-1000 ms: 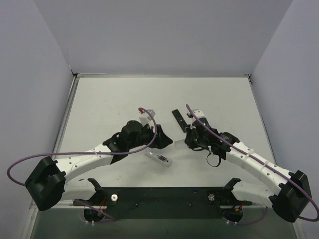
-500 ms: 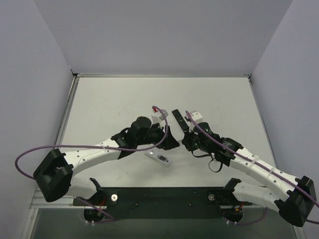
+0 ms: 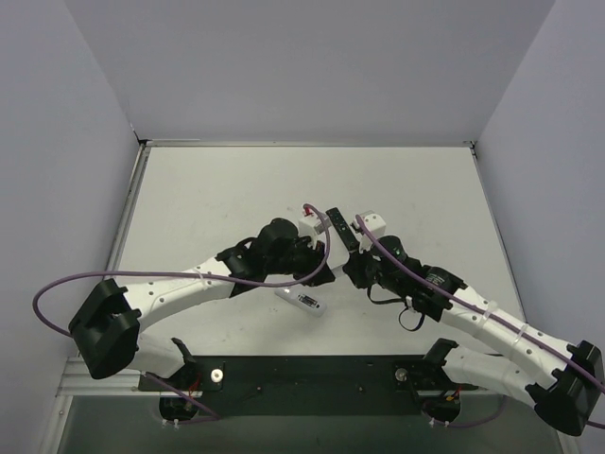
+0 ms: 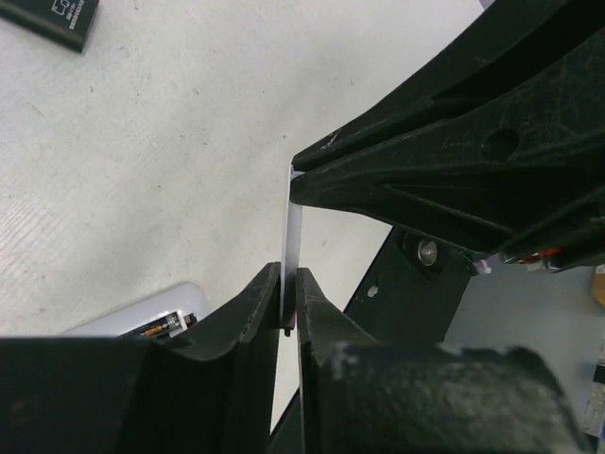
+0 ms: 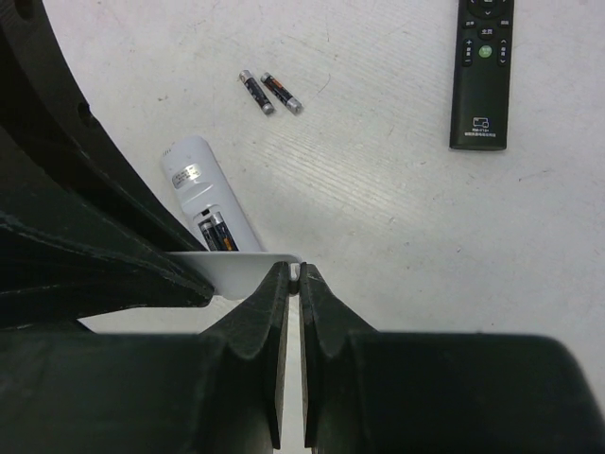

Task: Load the batteries into the remote control
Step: Adjust the battery cover.

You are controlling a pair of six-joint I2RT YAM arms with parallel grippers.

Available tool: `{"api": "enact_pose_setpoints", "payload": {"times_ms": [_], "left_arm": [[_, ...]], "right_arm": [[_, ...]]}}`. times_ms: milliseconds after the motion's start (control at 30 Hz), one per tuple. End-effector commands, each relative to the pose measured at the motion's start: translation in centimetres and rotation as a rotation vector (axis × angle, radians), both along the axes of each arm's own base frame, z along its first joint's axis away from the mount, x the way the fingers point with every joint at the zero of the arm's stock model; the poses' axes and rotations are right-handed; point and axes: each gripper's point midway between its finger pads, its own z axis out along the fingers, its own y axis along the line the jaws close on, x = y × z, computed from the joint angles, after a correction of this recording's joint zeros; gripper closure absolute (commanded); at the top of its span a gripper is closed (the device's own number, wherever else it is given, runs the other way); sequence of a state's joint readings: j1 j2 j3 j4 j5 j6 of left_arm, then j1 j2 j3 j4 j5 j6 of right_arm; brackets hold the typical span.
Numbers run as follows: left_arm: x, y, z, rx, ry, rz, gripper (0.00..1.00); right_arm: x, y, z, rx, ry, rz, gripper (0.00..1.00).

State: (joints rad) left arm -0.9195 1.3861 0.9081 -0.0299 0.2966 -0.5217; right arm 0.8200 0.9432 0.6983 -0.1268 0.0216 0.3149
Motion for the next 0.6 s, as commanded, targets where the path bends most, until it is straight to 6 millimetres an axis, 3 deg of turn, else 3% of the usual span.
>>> {"api": "enact_pose_setpoints", "payload": {"times_ms": [0, 33, 67, 133, 167, 267, 367, 400, 567], "left_arm": [[-0.1, -0.6, 2.0, -0.003, -0.094, -0.066, 0.87], [0.0, -0.4, 2.1, 0.004, -0.114, -0.073, 0.98], [-0.1, -0.2, 2.5, 0.004, -0.147, -0.082, 1.00], [0.1, 0.5, 2.5, 0.033, -0.232, -0.108, 1.00], [0.3, 1.0, 3.2, 0.039, -0.305, -0.120, 1.00], [0.5, 2.3, 4.0, 0.065, -0.449, -0.147, 1.00], [-0.1, 3.2, 4.7, 0.079, -0.635, -0.212, 1.00], [-0.3, 3.4, 4.9, 0.083, -0.679, -0.226, 1.00], [-1.6, 4.3, 5.5, 0.117, -0.884, -0.313, 1.00]], "right_arm": [[-0.1, 0.6, 1.2, 0.040, -0.037, 0.025, 1.00], [-0.2, 0.6, 1.3, 0.038, -0.039, 0.028, 0.97], [-0.6, 0.9, 1.5, 0.052, -0.030, 0.056, 0.88], [-0.8, 0.9, 1.9, 0.068, -0.031, 0.063, 0.78], [-1.3, 0.9, 2.3, 0.083, -0.031, 0.085, 0.64], [-2.0, 0.6, 3.9, 0.106, -0.019, 0.107, 0.39], [-3.0, 0.5, 5.4, 0.171, 0.049, 0.154, 0.26], [-4.3, 1.2, 5.9, 0.221, 0.102, 0.228, 0.24], [-5.1, 1.1, 9.7, 0.402, 0.246, 0.305, 0.20]]}}
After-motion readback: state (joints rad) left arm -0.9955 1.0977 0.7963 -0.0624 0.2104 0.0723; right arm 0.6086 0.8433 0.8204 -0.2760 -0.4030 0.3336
